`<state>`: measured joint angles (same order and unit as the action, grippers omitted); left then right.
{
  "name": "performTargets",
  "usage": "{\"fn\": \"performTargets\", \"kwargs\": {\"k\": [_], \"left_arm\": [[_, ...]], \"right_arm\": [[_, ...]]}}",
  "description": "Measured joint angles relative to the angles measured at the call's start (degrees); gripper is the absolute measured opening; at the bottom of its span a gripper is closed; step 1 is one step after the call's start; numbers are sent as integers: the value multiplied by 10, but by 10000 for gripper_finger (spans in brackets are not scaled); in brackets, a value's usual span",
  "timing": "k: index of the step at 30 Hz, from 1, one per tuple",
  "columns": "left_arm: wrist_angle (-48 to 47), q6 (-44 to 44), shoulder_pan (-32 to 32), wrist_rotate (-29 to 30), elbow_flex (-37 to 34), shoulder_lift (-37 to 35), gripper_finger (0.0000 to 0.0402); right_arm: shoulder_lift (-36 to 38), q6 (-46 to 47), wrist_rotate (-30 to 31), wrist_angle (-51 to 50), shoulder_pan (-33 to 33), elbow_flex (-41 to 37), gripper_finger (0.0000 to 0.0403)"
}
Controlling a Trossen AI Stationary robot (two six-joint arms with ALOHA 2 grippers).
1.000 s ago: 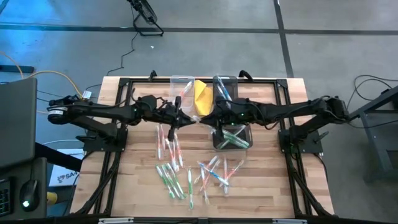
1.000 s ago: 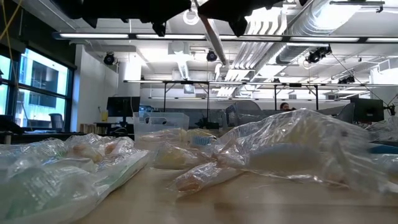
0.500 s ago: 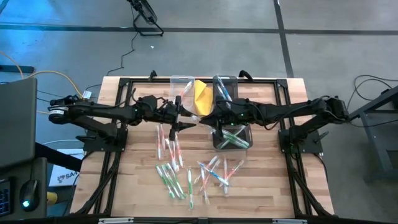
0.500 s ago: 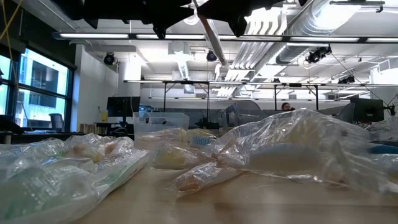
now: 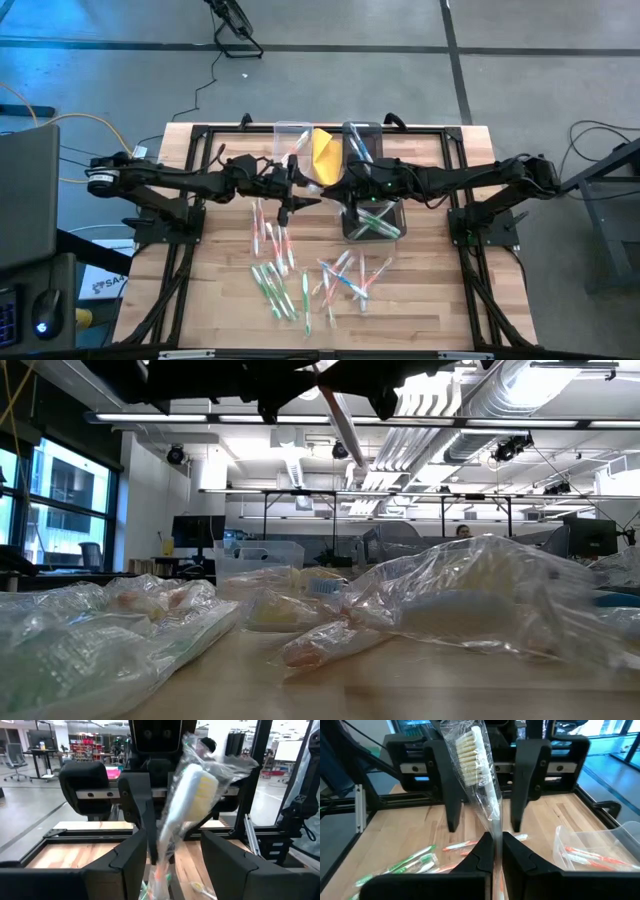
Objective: Pick & Place Toothbrushes
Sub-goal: Put the orange toothbrush into the transparent bin
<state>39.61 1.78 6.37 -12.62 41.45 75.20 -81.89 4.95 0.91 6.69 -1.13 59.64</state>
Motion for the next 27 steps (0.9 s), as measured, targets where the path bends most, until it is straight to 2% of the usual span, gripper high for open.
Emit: {"fn": "performTargets", "kwargs": {"k": [16, 27], "left_arm": [[8, 2, 0, 0, 0, 1, 180], [-10, 2, 0, 4, 0, 0, 112]], "right_arm": [[-28, 13, 12, 7, -2, 0, 9], [-40, 9, 17, 57, -1, -1, 9]]}}
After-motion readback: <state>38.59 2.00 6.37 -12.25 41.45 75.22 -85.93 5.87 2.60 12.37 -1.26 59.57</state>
